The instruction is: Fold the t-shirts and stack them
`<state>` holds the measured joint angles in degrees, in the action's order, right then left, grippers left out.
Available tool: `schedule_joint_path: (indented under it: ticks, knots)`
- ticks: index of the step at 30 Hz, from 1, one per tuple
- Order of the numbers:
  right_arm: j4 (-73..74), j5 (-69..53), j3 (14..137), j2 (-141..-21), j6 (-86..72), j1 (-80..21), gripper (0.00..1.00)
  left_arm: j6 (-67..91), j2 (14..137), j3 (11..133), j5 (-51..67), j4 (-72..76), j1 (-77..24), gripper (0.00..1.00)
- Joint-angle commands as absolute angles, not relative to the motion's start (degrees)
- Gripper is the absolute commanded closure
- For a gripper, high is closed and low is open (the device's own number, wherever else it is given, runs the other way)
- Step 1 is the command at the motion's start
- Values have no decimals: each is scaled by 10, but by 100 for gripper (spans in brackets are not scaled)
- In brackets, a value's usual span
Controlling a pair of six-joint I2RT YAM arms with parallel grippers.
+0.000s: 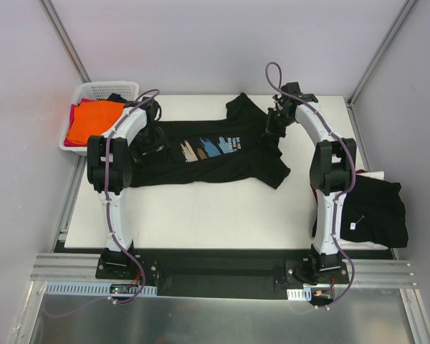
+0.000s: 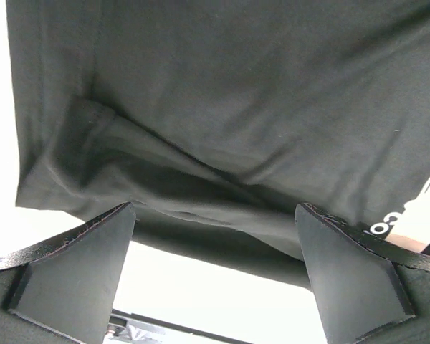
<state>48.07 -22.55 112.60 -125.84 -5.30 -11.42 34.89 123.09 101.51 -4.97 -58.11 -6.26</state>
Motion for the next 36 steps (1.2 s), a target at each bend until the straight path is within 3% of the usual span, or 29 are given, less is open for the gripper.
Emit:
schedule_joint_path:
  ticks: [1,6,7,9,24,27,28,29,31,32,33,35,36]
  knots:
    - [516,-218,1205,-1333,-49,-94,85,343,1214,1020,-46,-591,-55,5]
    - [520,-205,1238,-1372,-54,-80,53,342,1213,1020,-45,-592,-56,5]
    - [518,-204,1236,-1372,-54,-77,41,342,1213,1020,-45,-592,-56,5]
    - [511,-199,1227,-1365,-51,-71,36,341,1213,1019,-43,-592,-56,5]
    - [493,-185,978,-1086,-30,-58,36,347,1223,1023,-24,-593,-57,5]
    - [476,-193,897,-1064,-35,-68,48,348,1226,1022,-22,-592,-58,5]
    - [466,-195,871,-1062,-39,-70,76,348,1229,1023,-20,-592,-58,6]
    - [448,-197,841,-1063,-42,-74,94,348,1230,1025,-15,-591,-58,9]
    - [429,-196,825,-1065,-52,-87,99,346,1236,1027,-11,-589,-62,29]
    - [427,-193,827,-1072,-53,-93,99,345,1238,1028,-7,-587,-62,51]
    - [425,-188,831,-1078,-53,-104,99,345,1239,1030,-7,-587,-65,84]
    - [426,-191,849,-1105,-54,-119,99,347,1240,1031,-5,-588,-66,99]
    - [425,-192,855,-1113,-54,-122,99,348,1239,1031,-5,-588,-66,100]
